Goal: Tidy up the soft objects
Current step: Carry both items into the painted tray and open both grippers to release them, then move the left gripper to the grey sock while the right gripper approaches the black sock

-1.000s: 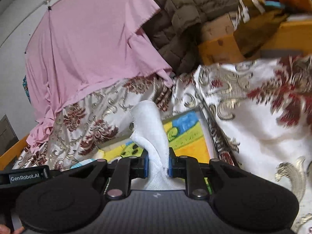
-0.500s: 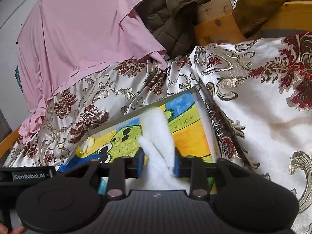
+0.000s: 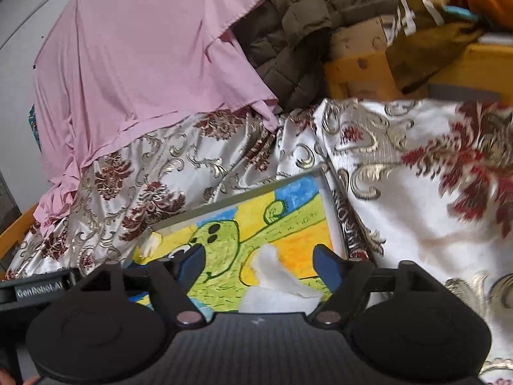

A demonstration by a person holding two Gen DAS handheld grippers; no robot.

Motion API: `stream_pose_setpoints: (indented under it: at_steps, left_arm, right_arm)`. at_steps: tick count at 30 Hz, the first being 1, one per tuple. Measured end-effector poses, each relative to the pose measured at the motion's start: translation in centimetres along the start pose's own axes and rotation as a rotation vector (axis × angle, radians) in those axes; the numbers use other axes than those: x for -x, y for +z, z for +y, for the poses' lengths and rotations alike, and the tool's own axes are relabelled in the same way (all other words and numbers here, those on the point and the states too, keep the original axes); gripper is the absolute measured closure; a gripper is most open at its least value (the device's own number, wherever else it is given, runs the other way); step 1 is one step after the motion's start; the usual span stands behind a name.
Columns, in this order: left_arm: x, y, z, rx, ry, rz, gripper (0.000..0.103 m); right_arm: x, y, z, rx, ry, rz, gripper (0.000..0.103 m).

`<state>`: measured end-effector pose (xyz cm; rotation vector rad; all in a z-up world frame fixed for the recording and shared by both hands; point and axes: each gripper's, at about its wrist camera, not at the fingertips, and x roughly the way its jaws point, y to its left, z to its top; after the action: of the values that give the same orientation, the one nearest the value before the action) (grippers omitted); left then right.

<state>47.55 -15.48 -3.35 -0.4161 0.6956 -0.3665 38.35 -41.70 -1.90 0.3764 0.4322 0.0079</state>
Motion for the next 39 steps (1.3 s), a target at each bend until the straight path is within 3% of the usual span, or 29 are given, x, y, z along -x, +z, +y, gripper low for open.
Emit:
stream_pose_setpoints:
  at_steps: [9, 16, 28, 39]
  left_arm:
    - [8.7, 0.1, -1.7, -0.054, -0.008, -0.164, 0.010]
    - [15.7, -1.0, -2.7, -0.128, 0.005, -0.244, 0.001]
    - [26.0, -5.1, -2.2, -0.197, 0.012, -0.316, 0.001]
    - [32.2, -8.5, 1.6, -0.199, 0.044, -0.339, 0.001]
  right_arm:
    - [6.9, 1.4, 3.4, 0.058, 0.024, -0.059, 0.001]
    - [12.5, 0.9, 6.1, 0.104, 0.033, -0.118, 0.000]
    - [21.8, -2.6, 10.3, 0.123, 0.066, -0.206, 0.000]
    - [25.6, -9.5, 13.1, 0.207, 0.058, -0.234, 0.000]
